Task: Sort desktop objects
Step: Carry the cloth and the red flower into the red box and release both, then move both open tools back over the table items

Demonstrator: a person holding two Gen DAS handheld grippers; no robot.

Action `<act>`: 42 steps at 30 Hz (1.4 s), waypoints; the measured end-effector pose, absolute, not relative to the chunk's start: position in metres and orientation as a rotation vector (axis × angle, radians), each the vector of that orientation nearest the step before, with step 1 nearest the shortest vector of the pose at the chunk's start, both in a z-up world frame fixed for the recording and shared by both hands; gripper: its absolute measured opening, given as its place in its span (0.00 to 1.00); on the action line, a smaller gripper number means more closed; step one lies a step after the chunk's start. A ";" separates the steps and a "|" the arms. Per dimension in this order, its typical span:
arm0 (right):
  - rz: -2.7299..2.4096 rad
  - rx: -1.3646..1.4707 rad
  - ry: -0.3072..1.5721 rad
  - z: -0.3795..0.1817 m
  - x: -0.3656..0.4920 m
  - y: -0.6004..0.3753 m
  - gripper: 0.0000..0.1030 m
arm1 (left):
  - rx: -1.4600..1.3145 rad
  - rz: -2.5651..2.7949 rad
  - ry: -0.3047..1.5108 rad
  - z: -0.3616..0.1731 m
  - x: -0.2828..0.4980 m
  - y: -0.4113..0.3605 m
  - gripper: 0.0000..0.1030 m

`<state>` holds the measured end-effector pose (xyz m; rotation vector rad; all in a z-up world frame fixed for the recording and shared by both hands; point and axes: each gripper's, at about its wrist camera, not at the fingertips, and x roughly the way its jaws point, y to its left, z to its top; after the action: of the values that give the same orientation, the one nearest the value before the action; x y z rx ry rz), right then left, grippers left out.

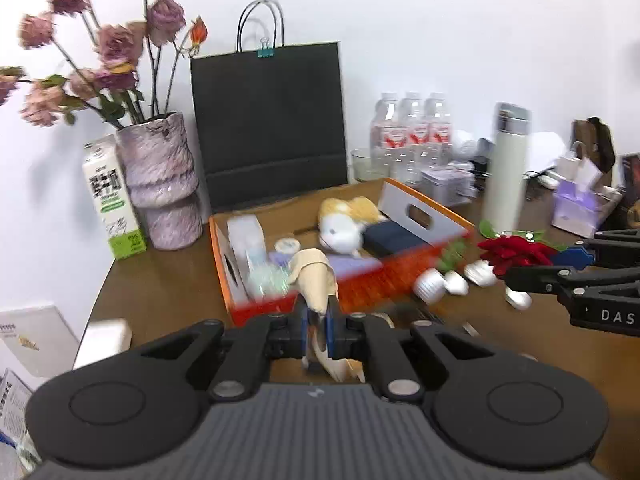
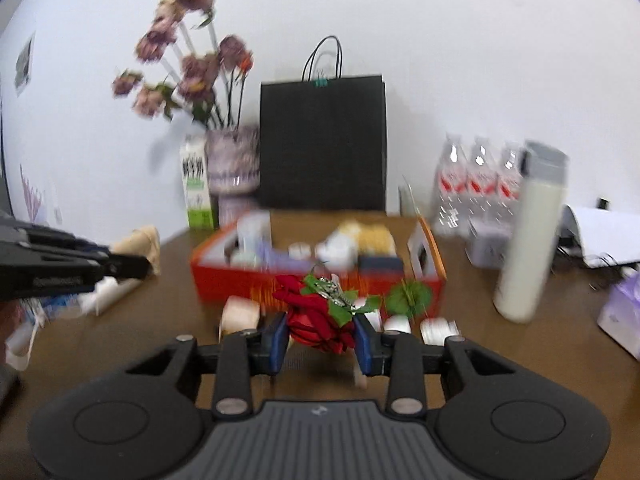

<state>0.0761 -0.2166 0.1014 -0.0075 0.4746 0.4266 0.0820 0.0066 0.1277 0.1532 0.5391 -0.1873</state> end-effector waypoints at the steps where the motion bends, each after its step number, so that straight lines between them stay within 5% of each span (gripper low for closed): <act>1: 0.427 0.003 0.495 0.105 0.098 -0.214 0.32 | 0.147 -0.183 0.559 0.127 0.105 0.008 0.09; 6: 0.427 0.004 0.609 0.105 0.205 -0.186 0.32 | 0.023 -0.207 0.677 0.109 0.200 0.009 0.09; 9: 0.461 0.016 0.732 0.089 0.257 -0.173 0.42 | 0.039 -0.201 0.725 0.090 0.238 -0.001 0.26; 11: 0.450 0.055 0.784 0.083 0.279 -0.173 0.63 | 0.062 -0.186 0.726 0.085 0.248 -0.004 0.33; 17: 0.428 0.070 0.730 0.096 0.284 -0.182 0.70 | 0.039 -0.191 0.707 0.092 0.242 0.007 0.49; 19: 0.404 0.057 0.709 0.101 0.273 -0.185 0.72 | 0.008 -0.171 0.712 0.098 0.231 0.009 0.51; 23: 0.392 -0.002 0.658 0.098 0.230 -0.190 0.76 | -0.053 -0.121 0.648 0.110 0.183 0.015 0.80; 42: 0.373 -0.086 0.609 0.007 -0.035 -0.219 0.81 | -0.054 0.021 0.648 0.013 -0.049 -0.003 0.96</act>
<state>-0.0345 -0.2191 0.0068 -0.0862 0.6093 0.3730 -0.0486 -0.0033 0.0133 -0.0538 0.6483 0.0207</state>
